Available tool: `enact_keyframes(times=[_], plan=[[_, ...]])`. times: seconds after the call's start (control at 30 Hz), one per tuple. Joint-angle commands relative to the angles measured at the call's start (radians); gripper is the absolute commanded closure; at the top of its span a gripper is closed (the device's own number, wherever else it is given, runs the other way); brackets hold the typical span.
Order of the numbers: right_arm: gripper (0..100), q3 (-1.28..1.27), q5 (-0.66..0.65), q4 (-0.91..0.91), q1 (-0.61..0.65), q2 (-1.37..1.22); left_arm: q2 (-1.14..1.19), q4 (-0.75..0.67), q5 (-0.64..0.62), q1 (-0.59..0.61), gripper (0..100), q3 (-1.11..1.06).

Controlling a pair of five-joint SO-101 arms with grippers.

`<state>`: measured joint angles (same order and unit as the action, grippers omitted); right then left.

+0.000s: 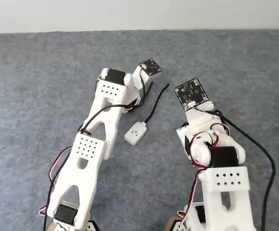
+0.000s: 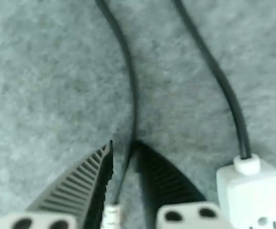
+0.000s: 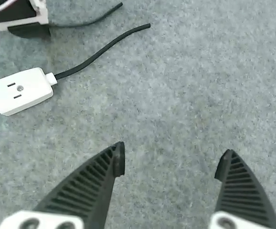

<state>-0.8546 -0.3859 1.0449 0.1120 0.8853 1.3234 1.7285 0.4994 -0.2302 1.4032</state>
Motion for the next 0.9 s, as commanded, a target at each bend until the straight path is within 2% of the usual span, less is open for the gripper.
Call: enact_keyframes(times=[0.0,0.4,0.67,0.87], plan=[[68.4,0.011,0.012,-0.013,0.001,0.002,-0.006,0.028,-0.015,0.04,97,0.035],[68.4,0.011,0.012,-0.013,-0.001,-0.002,-0.023,0.028,-0.02,0.069,99,0.041],[68.4,-0.057,0.012,-0.074,-0.002,0.005,-0.186,0.029,-0.149,0.084,99,0.035],[68.4,-0.068,0.012,-0.077,-0.002,0.007,-0.232,0.029,-0.16,0.14,99,0.035]])
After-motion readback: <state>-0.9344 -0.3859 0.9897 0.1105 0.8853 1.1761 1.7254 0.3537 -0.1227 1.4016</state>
